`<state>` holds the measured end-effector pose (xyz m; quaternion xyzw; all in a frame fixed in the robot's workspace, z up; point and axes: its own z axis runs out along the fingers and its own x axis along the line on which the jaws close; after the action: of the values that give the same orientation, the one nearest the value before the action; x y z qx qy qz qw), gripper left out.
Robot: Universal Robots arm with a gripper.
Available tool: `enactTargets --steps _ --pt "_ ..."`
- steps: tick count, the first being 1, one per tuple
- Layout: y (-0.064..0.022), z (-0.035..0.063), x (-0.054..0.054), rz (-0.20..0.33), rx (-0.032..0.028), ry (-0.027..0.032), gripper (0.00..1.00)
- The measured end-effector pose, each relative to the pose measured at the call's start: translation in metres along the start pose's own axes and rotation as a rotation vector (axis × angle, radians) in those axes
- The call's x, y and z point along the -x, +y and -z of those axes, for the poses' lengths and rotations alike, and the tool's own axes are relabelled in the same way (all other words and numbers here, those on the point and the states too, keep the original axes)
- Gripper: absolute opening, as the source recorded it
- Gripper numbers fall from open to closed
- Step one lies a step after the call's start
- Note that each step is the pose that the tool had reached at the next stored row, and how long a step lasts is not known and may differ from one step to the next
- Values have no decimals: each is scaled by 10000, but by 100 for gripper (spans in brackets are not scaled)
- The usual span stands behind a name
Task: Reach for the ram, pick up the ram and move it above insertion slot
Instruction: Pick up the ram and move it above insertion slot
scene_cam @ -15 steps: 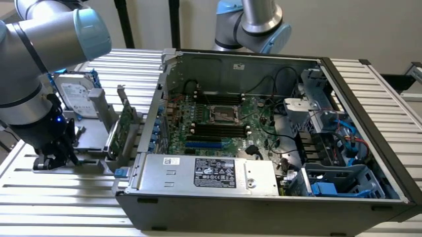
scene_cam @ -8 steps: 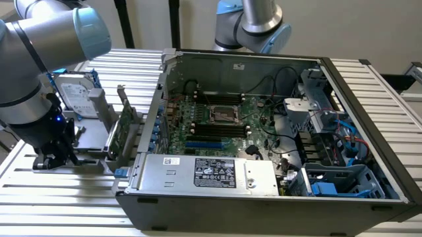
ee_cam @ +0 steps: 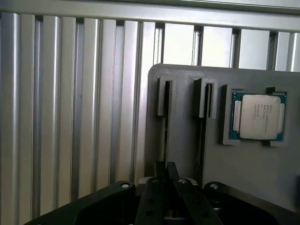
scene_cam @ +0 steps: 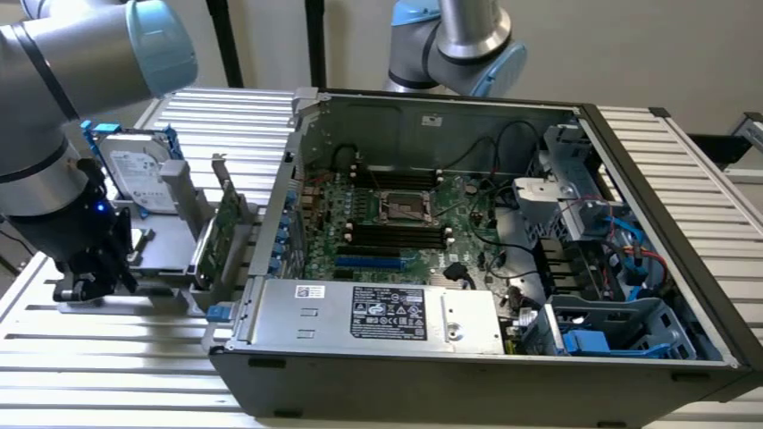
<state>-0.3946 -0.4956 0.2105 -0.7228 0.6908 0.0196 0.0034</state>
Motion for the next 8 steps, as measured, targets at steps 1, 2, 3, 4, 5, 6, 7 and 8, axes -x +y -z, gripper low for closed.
enactTargets --steps 1,2,3,4,5,6,7,8 --pt "1 25 1 0 0 0 13" --pt "1 50 2 0 0 -1 13" --pt "2 79 3 0 0 0 13" --pt "2 110 4 0 0 0 13" --pt "3 147 5 0 1 1 13" --pt "4 189 6 0 1 1 13" --pt "5 232 8 1 -1 -1 13" --pt "5 277 9 0 1 0 13"
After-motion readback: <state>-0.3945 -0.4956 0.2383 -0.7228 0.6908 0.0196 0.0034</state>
